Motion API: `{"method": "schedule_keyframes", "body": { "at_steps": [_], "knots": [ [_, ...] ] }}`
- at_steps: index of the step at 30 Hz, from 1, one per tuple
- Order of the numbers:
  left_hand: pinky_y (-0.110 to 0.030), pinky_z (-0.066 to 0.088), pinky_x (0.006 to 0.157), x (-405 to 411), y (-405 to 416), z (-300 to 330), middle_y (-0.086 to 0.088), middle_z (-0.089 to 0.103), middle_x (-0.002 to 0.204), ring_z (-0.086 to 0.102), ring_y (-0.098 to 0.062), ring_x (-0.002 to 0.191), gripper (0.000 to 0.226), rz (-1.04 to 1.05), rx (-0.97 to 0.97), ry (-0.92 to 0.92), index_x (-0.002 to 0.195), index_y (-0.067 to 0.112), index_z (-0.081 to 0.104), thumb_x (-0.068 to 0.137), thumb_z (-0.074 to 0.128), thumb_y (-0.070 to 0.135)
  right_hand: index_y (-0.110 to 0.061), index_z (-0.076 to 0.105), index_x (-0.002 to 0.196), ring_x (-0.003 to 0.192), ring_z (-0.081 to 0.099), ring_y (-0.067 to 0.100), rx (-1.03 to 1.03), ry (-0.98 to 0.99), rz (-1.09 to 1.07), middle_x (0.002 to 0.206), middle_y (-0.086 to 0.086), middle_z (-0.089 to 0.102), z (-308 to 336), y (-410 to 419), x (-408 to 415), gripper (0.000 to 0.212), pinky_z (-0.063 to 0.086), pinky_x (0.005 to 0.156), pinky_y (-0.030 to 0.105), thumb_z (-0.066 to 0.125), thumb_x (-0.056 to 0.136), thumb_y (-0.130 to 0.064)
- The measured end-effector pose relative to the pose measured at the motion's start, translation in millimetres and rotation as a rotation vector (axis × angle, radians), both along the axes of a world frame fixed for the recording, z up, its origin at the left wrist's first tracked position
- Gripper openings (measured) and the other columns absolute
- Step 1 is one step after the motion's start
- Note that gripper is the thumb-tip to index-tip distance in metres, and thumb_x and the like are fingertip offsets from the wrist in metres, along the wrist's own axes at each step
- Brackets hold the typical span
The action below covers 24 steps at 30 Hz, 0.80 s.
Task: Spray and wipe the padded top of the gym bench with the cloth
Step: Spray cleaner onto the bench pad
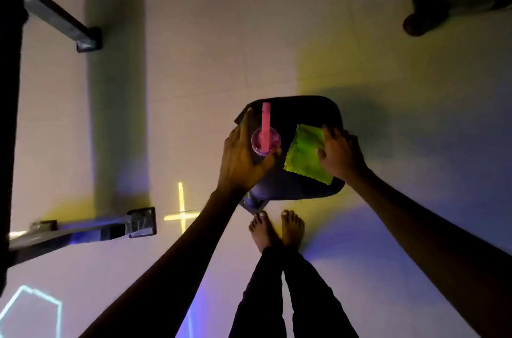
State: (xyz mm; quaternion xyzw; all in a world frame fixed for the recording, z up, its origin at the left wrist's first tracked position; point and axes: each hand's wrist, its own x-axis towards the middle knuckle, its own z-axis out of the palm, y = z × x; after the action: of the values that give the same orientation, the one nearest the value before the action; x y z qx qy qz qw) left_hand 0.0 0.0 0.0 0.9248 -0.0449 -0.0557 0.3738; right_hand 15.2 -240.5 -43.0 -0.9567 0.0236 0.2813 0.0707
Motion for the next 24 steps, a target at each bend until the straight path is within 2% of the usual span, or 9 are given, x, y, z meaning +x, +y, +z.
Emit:
{"method": "schedule_keyframes", "body": {
  "at_steps": [2, 5, 7, 9, 12, 15, 18, 21, 24],
  "knots": [
    [-0.032, 0.047, 0.095, 8, -6, -13, -0.01, 0.06, 0.14, 0.058, -0.027, 0.117, 0.097, 0.061, -0.083, -0.008, 0.159, 0.011, 0.027, 0.082, 0.077, 0.043, -0.009, 0.022, 0.164, 0.141, 0.046, 0.045, 0.028, 0.01, -0.059, 0.158, 0.021, 0.043, -18, 1, 8, 0.067, 0.041, 0.115, 0.052, 0.052, 0.106, -0.026],
    [-0.022, 0.052, 0.078, 16, -16, -21, 0.0, 0.072, 0.112, 0.064, -0.015, 0.087, 0.09, 0.106, -0.108, -0.029, 0.157, 0.017, 0.03, 0.084, 0.072, 0.047, -0.012, 0.028, 0.162, 0.142, 0.043, 0.047, 0.061, 0.021, -0.161, 0.157, 0.02, 0.043, -37, 1, 18, 0.064, 0.042, 0.114, 0.055, 0.055, 0.105, -0.023],
    [-0.023, 0.054, 0.071, 19, -20, -24, 0.002, 0.073, 0.097, 0.064, -0.016, 0.072, 0.082, 0.129, -0.11, -0.051, 0.155, 0.017, 0.033, 0.087, 0.066, 0.047, -0.012, 0.039, 0.156, 0.141, 0.043, 0.046, 0.067, 0.008, -0.211, 0.153, 0.02, 0.046, -44, 0, 23, 0.059, 0.045, 0.111, 0.055, 0.061, 0.102, -0.024],
    [-0.019, 0.052, 0.065, 22, -24, -26, 0.003, 0.072, 0.091, 0.06, -0.013, 0.065, 0.074, 0.15, -0.087, -0.075, 0.153, 0.014, 0.037, 0.09, 0.064, 0.042, -0.011, 0.055, 0.139, 0.134, 0.048, 0.044, 0.061, -0.007, -0.231, 0.14, 0.021, 0.055, -47, -1, 29, 0.046, 0.048, 0.105, 0.052, 0.068, 0.098, -0.026],
    [-0.026, 0.056, 0.067, 21, -26, -24, -0.006, 0.074, 0.097, 0.064, -0.018, 0.066, 0.068, 0.161, -0.096, -0.037, 0.15, 0.01, 0.042, 0.09, 0.066, 0.031, -0.011, 0.069, 0.11, 0.121, 0.059, 0.042, 0.128, 0.004, -0.269, 0.117, 0.022, 0.068, -42, -3, 34, 0.024, 0.055, 0.097, 0.048, 0.076, 0.092, -0.026],
    [-0.035, 0.06, 0.071, 18, -22, -11, -0.007, 0.075, 0.098, 0.07, -0.027, 0.071, 0.066, 0.172, -0.111, 0.002, 0.151, 0.011, 0.044, 0.091, 0.065, 0.028, -0.014, 0.071, 0.1, 0.107, 0.069, 0.037, 0.258, 0.049, -0.318, 0.103, 0.015, 0.074, -18, -2, 35, 0.017, 0.058, 0.092, 0.045, 0.08, 0.088, -0.023],
    [-0.041, 0.061, 0.074, 16, -14, 9, -0.008, 0.076, 0.098, 0.071, -0.028, 0.075, 0.067, 0.201, -0.121, 0.052, 0.152, 0.011, 0.043, 0.091, 0.062, 0.031, -0.019, 0.068, 0.091, 0.096, 0.071, 0.032, 0.341, 0.058, -0.291, 0.089, 0.005, 0.069, 14, 2, 33, 0.016, 0.05, 0.079, 0.032, 0.082, 0.085, -0.022],
    [-0.043, 0.062, 0.077, 12, 2, 42, -0.009, 0.075, 0.098, 0.072, -0.027, 0.078, 0.069, 0.25, -0.135, 0.06, 0.154, 0.016, 0.04, 0.091, 0.061, 0.037, -0.001, 0.069, 0.095, 0.09, 0.066, 0.033, 0.438, 0.041, -0.28, 0.094, 0.017, 0.071, 60, 19, 30, 0.018, 0.037, 0.066, 0.027, 0.081, 0.086, -0.011],
    [-0.045, 0.062, 0.083, 8, 25, 82, -0.011, 0.075, 0.107, 0.074, -0.028, 0.086, 0.067, 0.277, -0.162, 0.023, 0.155, 0.022, 0.038, 0.093, 0.061, 0.035, 0.013, 0.065, 0.095, 0.08, 0.054, 0.026, 0.533, 0.005, -0.306, 0.086, 0.023, 0.062, 116, 45, 33, 0.018, 0.036, 0.056, 0.011, 0.077, 0.087, 0.003]
  ]
}}
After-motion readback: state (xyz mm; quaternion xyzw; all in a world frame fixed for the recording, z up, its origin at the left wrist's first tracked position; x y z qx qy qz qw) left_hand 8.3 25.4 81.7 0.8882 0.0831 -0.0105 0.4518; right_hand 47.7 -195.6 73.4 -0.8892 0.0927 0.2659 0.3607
